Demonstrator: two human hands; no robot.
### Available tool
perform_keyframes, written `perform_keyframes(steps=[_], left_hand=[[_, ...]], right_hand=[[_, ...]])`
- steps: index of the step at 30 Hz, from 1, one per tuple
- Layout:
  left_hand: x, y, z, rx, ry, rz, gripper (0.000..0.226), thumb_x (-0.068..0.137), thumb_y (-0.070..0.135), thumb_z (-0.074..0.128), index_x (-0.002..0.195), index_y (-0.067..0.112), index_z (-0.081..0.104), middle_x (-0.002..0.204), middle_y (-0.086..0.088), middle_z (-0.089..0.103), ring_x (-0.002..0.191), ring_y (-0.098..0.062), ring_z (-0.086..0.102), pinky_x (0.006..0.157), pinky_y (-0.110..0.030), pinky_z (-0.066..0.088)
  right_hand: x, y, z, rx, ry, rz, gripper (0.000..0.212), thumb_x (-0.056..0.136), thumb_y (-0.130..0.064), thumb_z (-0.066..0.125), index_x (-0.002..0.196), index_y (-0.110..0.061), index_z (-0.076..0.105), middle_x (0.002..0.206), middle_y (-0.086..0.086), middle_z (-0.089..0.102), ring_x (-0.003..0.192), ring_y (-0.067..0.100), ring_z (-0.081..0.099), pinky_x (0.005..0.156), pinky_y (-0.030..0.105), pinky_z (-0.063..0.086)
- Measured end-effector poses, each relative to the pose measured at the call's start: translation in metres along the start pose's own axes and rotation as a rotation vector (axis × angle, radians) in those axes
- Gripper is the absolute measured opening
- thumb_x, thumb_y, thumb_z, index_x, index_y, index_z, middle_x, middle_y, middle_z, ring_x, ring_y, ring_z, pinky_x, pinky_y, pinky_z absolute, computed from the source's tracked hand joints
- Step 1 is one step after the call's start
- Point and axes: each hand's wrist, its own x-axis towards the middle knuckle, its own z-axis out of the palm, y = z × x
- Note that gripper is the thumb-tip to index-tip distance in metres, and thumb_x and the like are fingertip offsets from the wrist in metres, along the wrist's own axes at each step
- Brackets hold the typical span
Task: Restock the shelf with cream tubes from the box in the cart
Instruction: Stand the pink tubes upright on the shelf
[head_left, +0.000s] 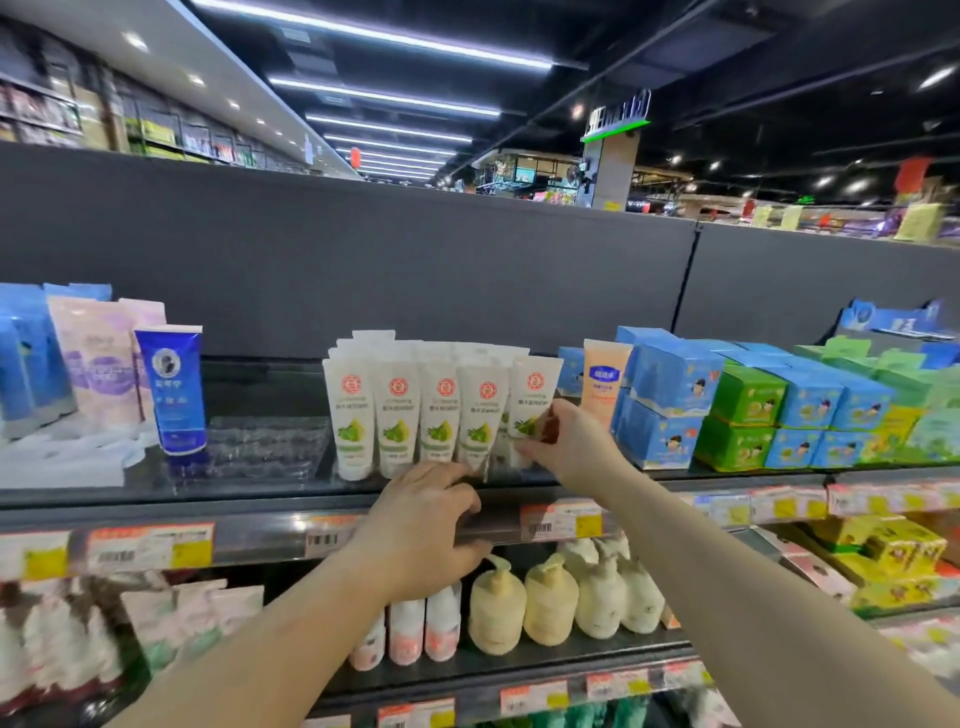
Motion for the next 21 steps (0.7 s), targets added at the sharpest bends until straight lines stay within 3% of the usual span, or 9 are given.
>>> perform_keyframes(steps=[4, 10, 21], left_hand=[[0.0, 0.0, -0.001, -0.006, -0.028, -0.009, 0.048, 0.085, 0.058, 0.056, 0.127, 0.034, 0.055, 0.156, 0.009, 0.027, 0.143, -0.013, 0.02, 0.119, -0.034, 0.017], [-0.001, 0.0, -0.004, -0.021, -0.049, -0.01, 0.047, 0.086, 0.056, 0.056, 0.127, 0.033, 0.055, 0.156, 0.009, 0.026, 0.144, -0.013, 0.018, 0.119, -0.035, 0.015], [-0.003, 0.002, -0.008, -0.012, -0.079, -0.013, 0.044, 0.086, 0.051, 0.059, 0.126, 0.034, 0.056, 0.156, 0.008, 0.026, 0.144, -0.014, 0.018, 0.12, -0.038, 0.016]], right_hand=[[-0.001, -0.004, 0.005, 0.016, 0.017, -0.031, 0.035, 0.085, -0.03, 0.072, 0.114, -0.019, 0.055, 0.101, -0.012, 0.058, 0.094, 0.011, 0.056, 0.078, 0.025, 0.046], [0.003, -0.003, 0.008, -0.044, -0.046, -0.022, 0.041, 0.088, -0.029, 0.069, 0.125, -0.022, 0.052, 0.122, -0.004, 0.063, 0.11, 0.016, 0.058, 0.087, 0.03, 0.048], [0.002, -0.011, 0.005, -0.129, -0.137, 0.015, 0.041, 0.093, -0.029, 0.062, 0.13, -0.018, 0.048, 0.128, -0.001, 0.06, 0.117, 0.019, 0.055, 0.082, 0.023, 0.039]])
